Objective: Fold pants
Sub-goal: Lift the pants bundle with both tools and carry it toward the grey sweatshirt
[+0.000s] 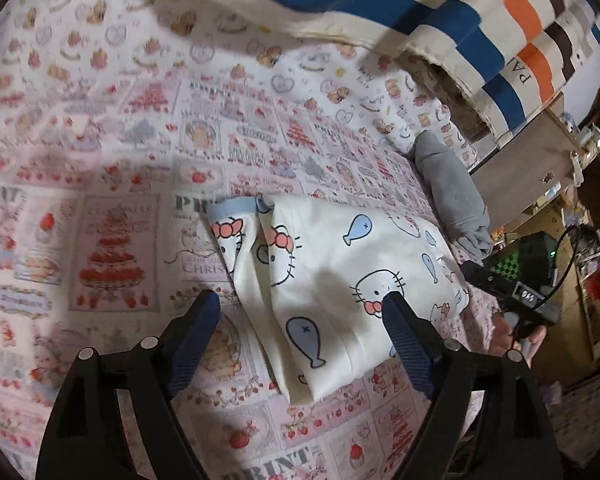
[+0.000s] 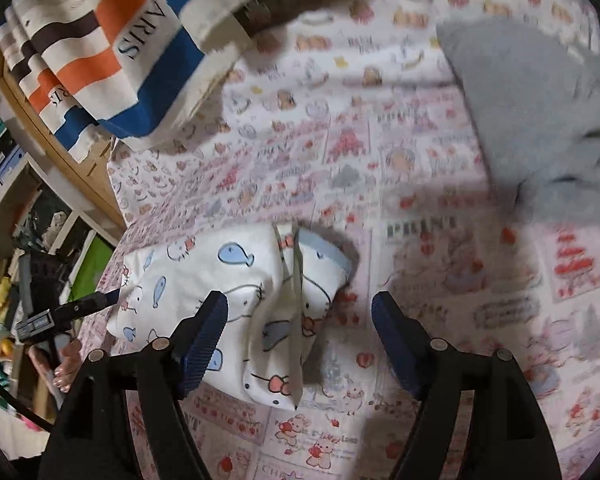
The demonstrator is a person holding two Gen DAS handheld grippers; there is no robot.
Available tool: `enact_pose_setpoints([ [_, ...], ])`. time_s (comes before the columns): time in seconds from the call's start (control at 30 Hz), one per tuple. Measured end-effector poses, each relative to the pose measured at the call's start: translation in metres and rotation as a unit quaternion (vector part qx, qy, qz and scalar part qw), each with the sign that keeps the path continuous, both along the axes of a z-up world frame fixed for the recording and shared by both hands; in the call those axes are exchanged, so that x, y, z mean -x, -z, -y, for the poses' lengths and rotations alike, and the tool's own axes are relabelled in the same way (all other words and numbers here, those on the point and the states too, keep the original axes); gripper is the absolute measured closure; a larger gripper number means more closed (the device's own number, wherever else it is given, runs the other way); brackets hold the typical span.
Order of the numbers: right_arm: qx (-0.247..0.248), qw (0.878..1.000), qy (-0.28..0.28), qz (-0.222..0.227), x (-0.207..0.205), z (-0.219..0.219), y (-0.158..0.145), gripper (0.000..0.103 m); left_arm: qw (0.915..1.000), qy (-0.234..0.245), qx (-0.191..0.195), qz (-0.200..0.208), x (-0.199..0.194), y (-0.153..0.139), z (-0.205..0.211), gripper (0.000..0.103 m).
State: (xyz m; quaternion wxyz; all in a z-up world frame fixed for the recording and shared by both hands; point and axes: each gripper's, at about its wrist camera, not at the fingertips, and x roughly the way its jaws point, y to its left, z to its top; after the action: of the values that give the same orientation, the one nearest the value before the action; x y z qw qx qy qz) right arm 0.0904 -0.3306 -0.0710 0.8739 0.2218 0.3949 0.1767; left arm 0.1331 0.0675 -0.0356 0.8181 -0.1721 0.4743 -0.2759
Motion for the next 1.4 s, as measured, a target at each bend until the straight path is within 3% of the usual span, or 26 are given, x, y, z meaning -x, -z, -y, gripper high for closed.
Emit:
enact_pose_setpoints([
  [0.13,-0.009,1.000,-0.018,-0.004,-0.010,-0.009,0.008,0.027,0.9999,-0.002,0.013,0.003,-0.007,0.001,0.003,0.021],
  [0.2,-0.007,1.000,-0.025,0.000,-0.014,-0.016,0.007,0.027,0.9993,0.005,0.037,0.005,-0.012,0.005,0.005,0.024],
  [0.43,-0.009,0.997,-0.070,0.013,-0.027,-0.044,0.004,0.030,0.9986,0.023,0.047,-0.001,-0.020,0.010,0.021,0.040],
  [0.47,-0.006,0.997,-0.073,0.015,-0.026,-0.046,0.004,0.034,0.9991,0.024,0.035,0.003,-0.020,0.010,0.025,0.047],
  [0.53,0.013,0.997,-0.077,0.025,-0.026,-0.053,0.001,0.043,0.9998,0.018,0.002,0.013,-0.020,0.011,0.033,0.073],
  [0.57,0.029,0.996,-0.076,0.033,-0.025,-0.057,0.000,0.057,0.9998,0.010,-0.009,0.016,-0.020,0.013,0.034,0.083],
  [0.6,0.040,0.996,-0.072,0.038,-0.025,-0.059,0.000,0.071,0.9997,0.006,-0.010,0.022,-0.018,0.014,0.035,0.085],
  [0.67,0.048,0.995,-0.068,0.050,-0.023,-0.060,-0.002,0.087,0.9987,0.006,-0.029,0.040,-0.014,0.010,0.038,0.088],
  [0.87,0.075,0.991,-0.048,0.101,-0.006,-0.060,-0.023,0.091,0.9888,0.014,-0.088,0.120,0.003,-0.028,0.056,0.090],
  [1.17,0.126,0.975,0.024,0.182,0.017,-0.022,-0.099,0.091,0.9711,0.023,-0.089,0.220,-0.008,-0.100,0.114,0.090],
  [1.3,0.191,0.954,0.103,0.209,0.027,0.026,-0.137,0.091,0.9671,0.037,-0.055,0.246,-0.032,-0.122,0.181,0.092],
  [1.4,0.249,0.923,0.185,0.228,0.031,0.066,-0.167,0.091,0.9568,0.052,-0.029,0.285,-0.040,-0.141,0.244,0.092],
])
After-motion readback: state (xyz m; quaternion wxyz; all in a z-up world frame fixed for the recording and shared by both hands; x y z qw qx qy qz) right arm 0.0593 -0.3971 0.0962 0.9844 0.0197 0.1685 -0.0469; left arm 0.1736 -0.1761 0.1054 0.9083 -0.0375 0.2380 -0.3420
